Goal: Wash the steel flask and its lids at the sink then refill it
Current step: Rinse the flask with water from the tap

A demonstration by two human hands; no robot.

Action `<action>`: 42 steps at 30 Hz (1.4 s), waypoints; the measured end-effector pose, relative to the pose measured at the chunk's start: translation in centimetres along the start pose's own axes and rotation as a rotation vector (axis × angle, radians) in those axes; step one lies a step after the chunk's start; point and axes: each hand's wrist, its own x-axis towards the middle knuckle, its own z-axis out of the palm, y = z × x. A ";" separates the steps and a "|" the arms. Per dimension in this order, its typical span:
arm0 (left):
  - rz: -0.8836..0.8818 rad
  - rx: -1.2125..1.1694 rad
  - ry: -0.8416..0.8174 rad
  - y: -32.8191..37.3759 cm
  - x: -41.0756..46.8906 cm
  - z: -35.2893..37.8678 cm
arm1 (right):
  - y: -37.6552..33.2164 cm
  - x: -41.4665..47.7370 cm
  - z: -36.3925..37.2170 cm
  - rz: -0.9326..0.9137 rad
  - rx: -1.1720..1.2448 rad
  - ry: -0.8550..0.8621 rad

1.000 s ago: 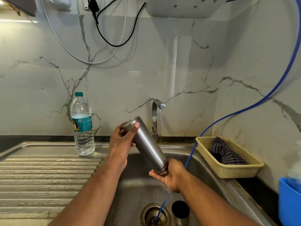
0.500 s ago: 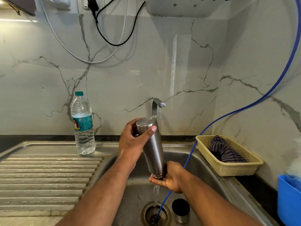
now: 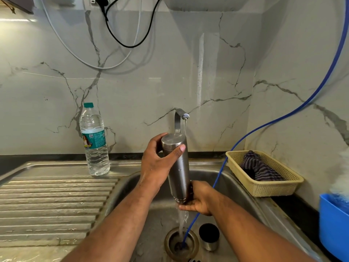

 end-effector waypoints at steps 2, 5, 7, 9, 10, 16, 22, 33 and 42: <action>0.004 -0.002 0.003 0.2 -0.1 0.0 | 0.0 0.1 -0.1 -0.002 0.015 -0.004; 0.012 -0.003 0.015 0.2 -0.2 0.1 | -0.1 0.2 -0.1 0.006 0.032 -0.008; 0.011 -0.025 0.043 0.1 -0.2 0.2 | -0.3 0.4 -0.2 0.035 0.041 -0.014; -0.005 -0.045 0.077 0.1 -0.1 0.3 | -0.4 0.4 -0.5 0.103 0.077 -0.029; -0.009 -0.052 0.094 0.1 -0.1 0.3 | -0.5 0.4 -0.7 0.136 0.109 -0.053; -0.054 -0.084 0.181 -1.3 0.8 -1.2 | -1.5 0.5 -1.2 -0.030 0.396 -0.081; -0.489 -0.142 0.154 -6.0 1.2 -3.2 | -1.9 1.6 -1.4 -0.336 0.385 0.102; -0.734 -0.085 -0.136 -8.4 -0.3 0.6 | -1.6 1.2 1.0 -0.307 0.218 0.058; -0.727 0.234 -0.403 -8.6 -1.4 1.6 | -0.5 2.2 0.5 -0.435 -0.273 0.103</action>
